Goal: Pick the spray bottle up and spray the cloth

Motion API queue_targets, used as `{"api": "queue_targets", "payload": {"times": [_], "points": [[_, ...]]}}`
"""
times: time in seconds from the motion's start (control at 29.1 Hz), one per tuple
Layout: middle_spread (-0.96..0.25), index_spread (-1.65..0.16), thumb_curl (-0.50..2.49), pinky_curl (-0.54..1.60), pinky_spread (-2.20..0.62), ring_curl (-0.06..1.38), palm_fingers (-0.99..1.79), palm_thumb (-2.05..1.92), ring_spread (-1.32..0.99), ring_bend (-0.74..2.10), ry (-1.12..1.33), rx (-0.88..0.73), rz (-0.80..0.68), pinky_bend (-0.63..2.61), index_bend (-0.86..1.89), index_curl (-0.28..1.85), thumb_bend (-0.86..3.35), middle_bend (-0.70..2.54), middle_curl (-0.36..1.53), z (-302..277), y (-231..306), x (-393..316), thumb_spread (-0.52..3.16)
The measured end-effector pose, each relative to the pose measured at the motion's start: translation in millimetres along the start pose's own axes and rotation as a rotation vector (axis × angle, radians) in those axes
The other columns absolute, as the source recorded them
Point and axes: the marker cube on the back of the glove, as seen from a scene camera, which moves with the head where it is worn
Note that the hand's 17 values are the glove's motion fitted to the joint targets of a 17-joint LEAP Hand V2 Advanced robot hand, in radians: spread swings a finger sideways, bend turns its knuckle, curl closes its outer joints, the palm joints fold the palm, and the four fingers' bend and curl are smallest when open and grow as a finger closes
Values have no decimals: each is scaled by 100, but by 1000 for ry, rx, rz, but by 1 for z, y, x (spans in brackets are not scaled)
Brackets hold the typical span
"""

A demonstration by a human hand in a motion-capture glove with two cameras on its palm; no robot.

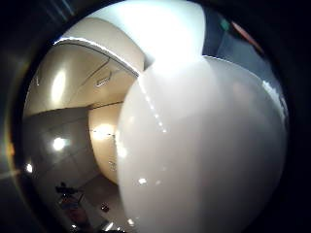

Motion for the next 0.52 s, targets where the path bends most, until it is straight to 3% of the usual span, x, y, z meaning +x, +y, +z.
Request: {"api": "queue_targets", "payload": {"times": [0.07,0.14,0.31,0.52], "points": [[1,-27,50,69,2,62,15,94,0,31,28,-27,26,34,5,54,-6,8,54,2,2,4,113],[1,-30,49,67,5,60,5,92,2,29,28,-50,31,35,6,51,-5,9,51,4,3,3,111],[2,-36,49,56,10,50,6,90,5,28,16,-96,28,38,9,39,-3,11,43,11,14,-6,107],[4,-38,49,53,13,48,6,89,9,33,-21,-221,-51,44,11,34,-2,14,38,20,50,-22,105]]}}
